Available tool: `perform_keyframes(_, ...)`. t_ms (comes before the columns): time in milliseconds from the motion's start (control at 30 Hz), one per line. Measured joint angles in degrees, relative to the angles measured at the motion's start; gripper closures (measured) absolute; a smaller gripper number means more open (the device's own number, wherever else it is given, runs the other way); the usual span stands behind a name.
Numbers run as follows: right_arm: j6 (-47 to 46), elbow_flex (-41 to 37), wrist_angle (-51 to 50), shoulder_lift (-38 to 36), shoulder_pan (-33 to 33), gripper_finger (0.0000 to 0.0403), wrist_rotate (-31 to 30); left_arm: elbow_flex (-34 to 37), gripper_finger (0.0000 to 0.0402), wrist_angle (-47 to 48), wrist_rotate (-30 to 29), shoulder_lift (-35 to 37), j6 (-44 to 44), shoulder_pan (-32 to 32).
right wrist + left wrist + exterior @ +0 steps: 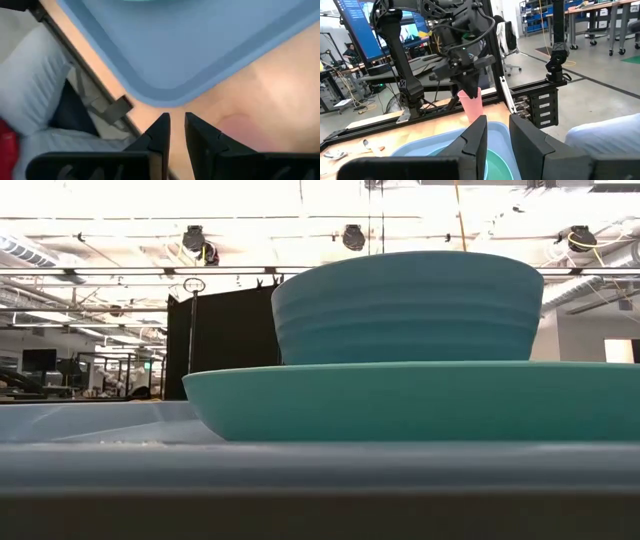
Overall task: Set up tray
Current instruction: Put the cup on top of the tray
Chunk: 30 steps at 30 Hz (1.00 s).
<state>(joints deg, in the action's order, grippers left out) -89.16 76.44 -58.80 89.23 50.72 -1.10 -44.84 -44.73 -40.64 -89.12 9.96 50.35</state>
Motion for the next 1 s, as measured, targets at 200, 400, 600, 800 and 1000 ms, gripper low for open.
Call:
perform_keyframes(200, -4.11, 0.0, -3.14, 0.02, 0.4, 0.0315, 3.46, 0.0, 0.0314, 0.0, 0.0, 0.0, -0.13, 0.0)
perform_keyframes(400, -6.43, 0.0, -6.85, 0.02, 0.84, 0.0261, 7.7, 0.0, 0.0314, 0.05, 0.0, 0.0, -0.14, 0.0)
perform_keyframes(600, -7.65, 0.0, -9.88, 0.02, 1.16, 0.0239, 10.2, 0.0, 0.0314, 0.39, 0.0, 0.0, -0.18, 0.0)
perform_keyframes(800, -10.11, -0.02, -10.6, 0.02, 2.27, 0.0239, 10.13, 0.0, 0.0314, 0.52, 0.0, 0.0, -0.4, 0.0)
perform_keyframes(1000, -13.63, -1.15, -9.66, 0.04, 4.46, 0.0239, 9.92, 0.0, 0.0314, 0.92, 0.0, 0.0, -0.66, 0.0)
